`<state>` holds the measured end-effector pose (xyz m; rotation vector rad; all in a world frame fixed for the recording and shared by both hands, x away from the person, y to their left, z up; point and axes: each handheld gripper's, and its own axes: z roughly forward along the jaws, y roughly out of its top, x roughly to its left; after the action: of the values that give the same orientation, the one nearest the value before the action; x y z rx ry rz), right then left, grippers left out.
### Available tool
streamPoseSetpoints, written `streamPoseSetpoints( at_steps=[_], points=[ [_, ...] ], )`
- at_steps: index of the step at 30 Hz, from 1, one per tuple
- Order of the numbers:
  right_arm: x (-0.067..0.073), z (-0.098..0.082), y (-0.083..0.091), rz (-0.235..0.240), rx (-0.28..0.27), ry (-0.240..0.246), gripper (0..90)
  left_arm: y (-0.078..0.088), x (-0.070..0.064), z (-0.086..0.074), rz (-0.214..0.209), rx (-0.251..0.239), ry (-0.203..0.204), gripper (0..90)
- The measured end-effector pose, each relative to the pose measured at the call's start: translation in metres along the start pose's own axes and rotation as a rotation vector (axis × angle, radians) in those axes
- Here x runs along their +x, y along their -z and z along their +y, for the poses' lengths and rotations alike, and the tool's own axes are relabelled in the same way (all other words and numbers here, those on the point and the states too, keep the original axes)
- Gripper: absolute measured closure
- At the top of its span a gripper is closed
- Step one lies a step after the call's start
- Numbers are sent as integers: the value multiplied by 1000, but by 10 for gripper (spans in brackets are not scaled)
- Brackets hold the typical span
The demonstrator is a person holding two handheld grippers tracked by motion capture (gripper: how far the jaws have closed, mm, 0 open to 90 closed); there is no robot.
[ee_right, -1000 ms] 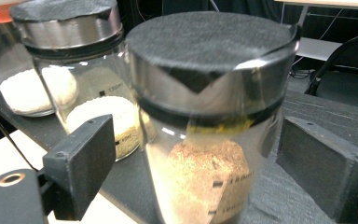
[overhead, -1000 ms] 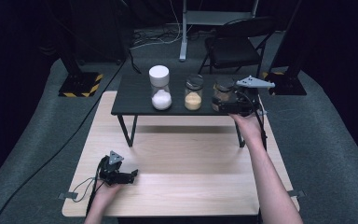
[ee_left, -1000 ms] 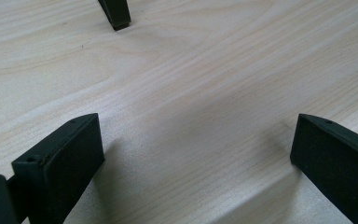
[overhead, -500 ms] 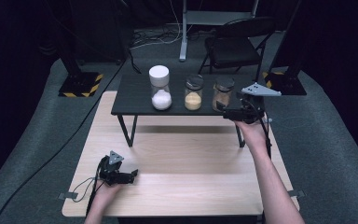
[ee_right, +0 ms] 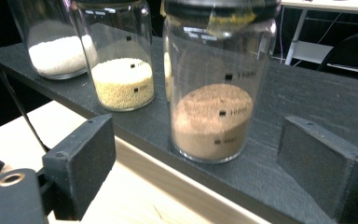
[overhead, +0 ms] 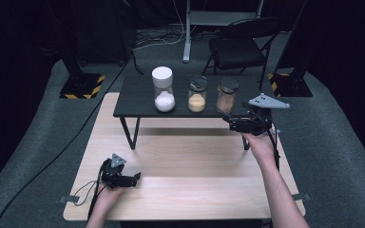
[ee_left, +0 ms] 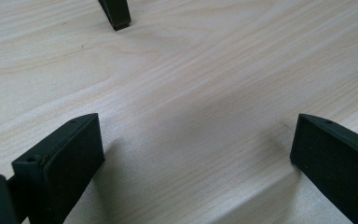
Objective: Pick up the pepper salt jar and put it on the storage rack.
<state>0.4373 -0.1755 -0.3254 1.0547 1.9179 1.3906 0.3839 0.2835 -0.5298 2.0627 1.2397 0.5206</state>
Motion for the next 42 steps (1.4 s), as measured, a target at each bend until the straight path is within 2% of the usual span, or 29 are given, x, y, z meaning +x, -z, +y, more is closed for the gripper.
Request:
streamPoseSetpoints(
  at_steps=[8,16,23,28,42],
  points=[
    [2,-14,9,4,-1,3,105,0,0,0,0,0,0,22],
    [0,-32,18,9,-14,-24,106,0,0,0,2,0,2,22],
    [3,-43,28,12,-26,-21,103,0,0,0,1,0,2,22],
    [6,-55,31,6,-20,-16,104,0,0,0,2,0,2,22],
    [9,-98,28,-1,21,-44,102,0,0,0,1,0,2,22]
  ],
)
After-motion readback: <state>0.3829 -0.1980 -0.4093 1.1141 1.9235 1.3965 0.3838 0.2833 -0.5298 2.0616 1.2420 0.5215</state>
